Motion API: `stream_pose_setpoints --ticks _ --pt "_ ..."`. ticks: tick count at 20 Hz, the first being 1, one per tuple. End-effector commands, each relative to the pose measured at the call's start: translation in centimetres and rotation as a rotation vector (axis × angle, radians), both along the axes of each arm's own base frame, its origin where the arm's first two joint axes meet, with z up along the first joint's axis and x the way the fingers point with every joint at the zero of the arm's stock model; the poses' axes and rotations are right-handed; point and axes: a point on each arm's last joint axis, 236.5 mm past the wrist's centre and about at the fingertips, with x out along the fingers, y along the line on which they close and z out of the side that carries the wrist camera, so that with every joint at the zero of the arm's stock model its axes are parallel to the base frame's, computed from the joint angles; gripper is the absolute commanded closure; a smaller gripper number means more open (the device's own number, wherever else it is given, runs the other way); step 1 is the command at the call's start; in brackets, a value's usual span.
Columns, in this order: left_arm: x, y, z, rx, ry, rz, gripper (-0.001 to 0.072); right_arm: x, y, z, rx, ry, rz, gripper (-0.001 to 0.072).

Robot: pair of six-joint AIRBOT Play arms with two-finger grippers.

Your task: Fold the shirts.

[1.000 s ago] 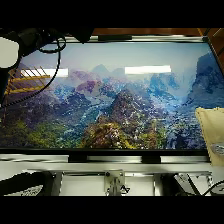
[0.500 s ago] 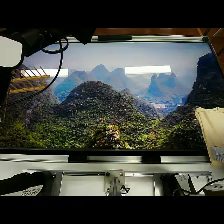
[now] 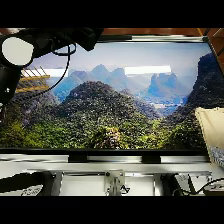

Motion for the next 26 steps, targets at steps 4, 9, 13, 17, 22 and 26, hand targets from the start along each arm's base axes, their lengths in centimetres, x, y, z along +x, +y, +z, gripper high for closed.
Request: stream_pose_setpoints --ticks 4,9,13,17,22,26 --pt "-1.5 -0.3 -4.3 0.111 0.140 -0.054 0.0108 9.1 5.3 -9.6 0.343 0.005 0.309 0.0199" --pt "-1.3 1.6 -7.6 0.136 0.307 0.043 0.0108 19.7 10.5 -12.4 0.380 -0.048 0.536 0.0200" --pt "-1.8 4.2 -11.0 0.146 0.499 0.184 0.0108 27.8 17.4 -14.7 0.413 0.025 0.824 0.0203" --pt "-3.9 5.6 -16.8 0.252 0.724 0.229 0.0108 33.0 28.0 -19.7 0.484 0.228 1.169 0.0203" --pt "-6.1 7.1 -20.7 0.346 0.886 0.270 0.0108 35.6 36.4 -22.1 0.442 0.313 1.389 0.0202" --pt "-6.0 7.2 -20.7 0.341 0.890 0.280 0.0108 36.4 37.1 -21.7 0.391 0.307 1.449 0.0203"
